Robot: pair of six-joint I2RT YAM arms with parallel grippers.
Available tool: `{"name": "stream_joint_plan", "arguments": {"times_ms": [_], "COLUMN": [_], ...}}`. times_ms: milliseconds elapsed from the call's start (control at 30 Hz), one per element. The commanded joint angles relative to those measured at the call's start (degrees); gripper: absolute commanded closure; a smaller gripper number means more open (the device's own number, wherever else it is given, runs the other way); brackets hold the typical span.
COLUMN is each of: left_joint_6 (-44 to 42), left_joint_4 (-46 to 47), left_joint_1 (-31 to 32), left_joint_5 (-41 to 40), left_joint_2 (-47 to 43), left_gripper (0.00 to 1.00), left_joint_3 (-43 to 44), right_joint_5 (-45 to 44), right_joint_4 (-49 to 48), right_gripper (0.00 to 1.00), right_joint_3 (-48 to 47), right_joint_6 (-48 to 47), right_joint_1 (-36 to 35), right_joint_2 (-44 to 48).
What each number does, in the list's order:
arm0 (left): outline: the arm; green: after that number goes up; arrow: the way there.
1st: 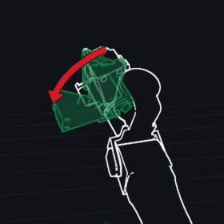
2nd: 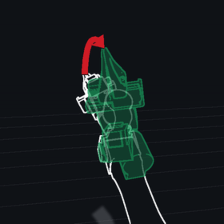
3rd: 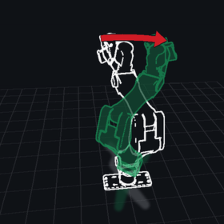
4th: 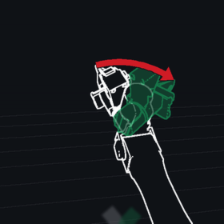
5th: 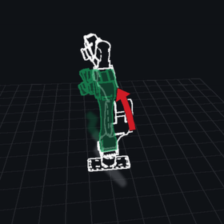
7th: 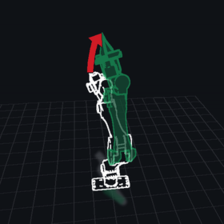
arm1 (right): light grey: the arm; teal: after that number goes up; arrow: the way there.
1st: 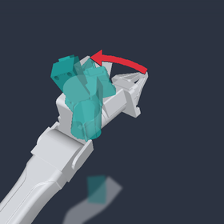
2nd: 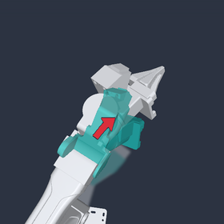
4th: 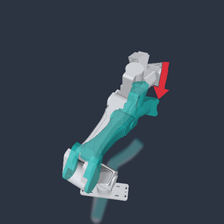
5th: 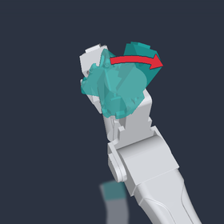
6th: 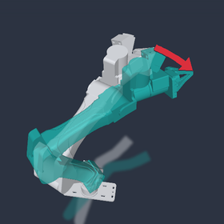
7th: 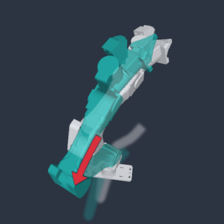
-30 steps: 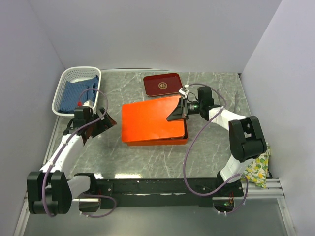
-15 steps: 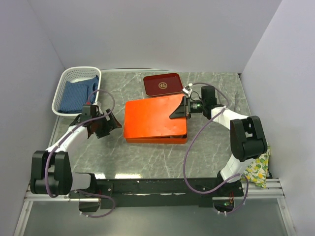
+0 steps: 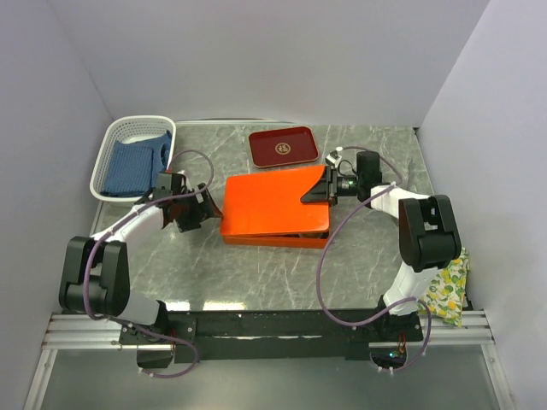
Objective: Pack the cookies
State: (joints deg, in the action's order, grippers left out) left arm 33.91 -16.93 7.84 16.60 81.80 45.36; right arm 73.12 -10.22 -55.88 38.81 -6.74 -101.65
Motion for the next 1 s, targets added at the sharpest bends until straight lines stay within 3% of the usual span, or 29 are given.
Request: {"name": "stream_joint_plan", "arguments": {"times_ms": [0,233,567,967], "left_joint_6": [0.01,0.28,0.10,0.63], "left_joint_4": [1.63,2.07,2.07,1.81], "left_joint_1": [1.30,1.74,3.06,5.17], "left_joint_5": [-0.96,-1.22,-1.04,-1.22], "left_joint_2": [2.04,4.07,7.14,8.64], "left_gripper": [0.11,0.11,0.11,0.10], "left_joint_3": [3.06,4.38,7.28,10.62], "right_joint_5": [0.88,-1.66,-8.25,-21.44], "right_joint_4": [-0.86,9.76,22.50,29.11], "right_gripper": [0.62,0.47,0.42,0.38], "right_joint_3": [-1.07,-4.23,-7.49,-8.55], "right_joint_6": [-2.59,-12.59,-21.66,-29.40], "right_joint_1": [1.56,2.70,8.58,11.31], "right_joint_2": [0.13,0.39,2.42,6.81]}}
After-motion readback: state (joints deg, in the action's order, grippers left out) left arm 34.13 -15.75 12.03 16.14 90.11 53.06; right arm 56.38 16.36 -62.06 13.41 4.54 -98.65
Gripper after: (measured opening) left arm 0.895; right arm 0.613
